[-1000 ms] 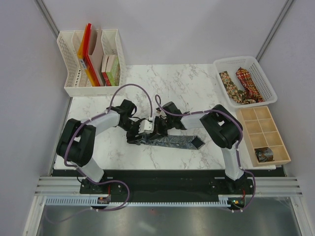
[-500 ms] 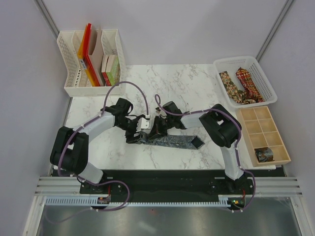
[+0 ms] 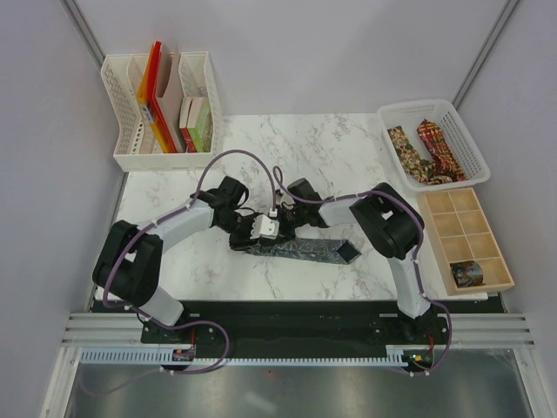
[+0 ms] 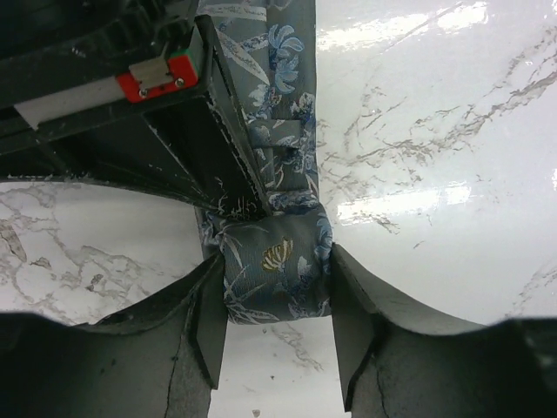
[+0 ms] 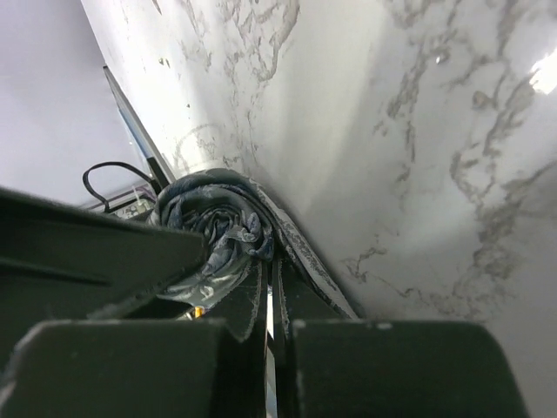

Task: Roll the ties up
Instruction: Roll the tie at the center of the board.

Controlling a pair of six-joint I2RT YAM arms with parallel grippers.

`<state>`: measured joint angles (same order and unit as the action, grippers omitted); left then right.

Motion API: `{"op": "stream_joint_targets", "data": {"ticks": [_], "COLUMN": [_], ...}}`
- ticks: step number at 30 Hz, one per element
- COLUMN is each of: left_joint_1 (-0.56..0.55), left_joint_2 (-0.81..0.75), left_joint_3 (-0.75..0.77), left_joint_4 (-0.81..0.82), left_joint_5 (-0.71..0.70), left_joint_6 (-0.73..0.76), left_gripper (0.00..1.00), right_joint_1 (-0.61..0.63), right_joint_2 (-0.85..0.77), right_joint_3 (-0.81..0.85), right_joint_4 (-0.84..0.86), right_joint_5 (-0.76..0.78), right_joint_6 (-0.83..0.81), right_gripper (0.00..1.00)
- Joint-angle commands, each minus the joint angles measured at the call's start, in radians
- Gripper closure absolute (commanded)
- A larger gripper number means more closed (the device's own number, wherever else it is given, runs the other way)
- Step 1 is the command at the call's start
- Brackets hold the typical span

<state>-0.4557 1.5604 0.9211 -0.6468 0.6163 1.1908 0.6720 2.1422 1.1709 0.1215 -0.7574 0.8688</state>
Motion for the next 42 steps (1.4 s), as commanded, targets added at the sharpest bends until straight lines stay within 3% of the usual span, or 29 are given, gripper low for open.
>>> {"op": "stream_joint_targets", "data": {"ticks": [1,8,14,20,24,42], "left_joint_1": [-0.078,-0.107,-0.106,-0.104,-0.106,-0.106], "left_joint_2": [0.023,0.156,0.217,0.253,0.277,0.291], "left_joint_3": [0.033,0.064,0.073,0.088,0.108,0.133], "left_joint_4": [0.027,0.042,0.015,-0.011,-0.027,-0.059], "left_joint_5": [-0.038,-0.148,-0.174,-0.193,-0.193,-0.185], "left_joint_6": [-0.138,-0.232,-0.272,-0.286,-0.296,-0.286], "left_gripper": [0.48,0.5,0.53,0.54,0.55,0.52], "right_joint_1": [-0.002,-0.005,-0.022,-0.06,-0.078,-0.028], "right_joint_2": [0.084,0.055,-0.033,-0.091,-0.137,-0.122], "right_joint_3": [0.024,0.021,-0.007,-0.005,-0.014,-0.096], "right_joint_4": [0.029,0.064,0.061,-0.005,-0.017,0.129], "right_joint_5": [0.167,0.096,0.032,-0.028,-0.045,0.006], "right_joint_6": [-0.01,0.016,0.026,0.024,0.026,0.137], "right_gripper": [1.0,0.98,0.87,0.75,0.57,0.57]}}
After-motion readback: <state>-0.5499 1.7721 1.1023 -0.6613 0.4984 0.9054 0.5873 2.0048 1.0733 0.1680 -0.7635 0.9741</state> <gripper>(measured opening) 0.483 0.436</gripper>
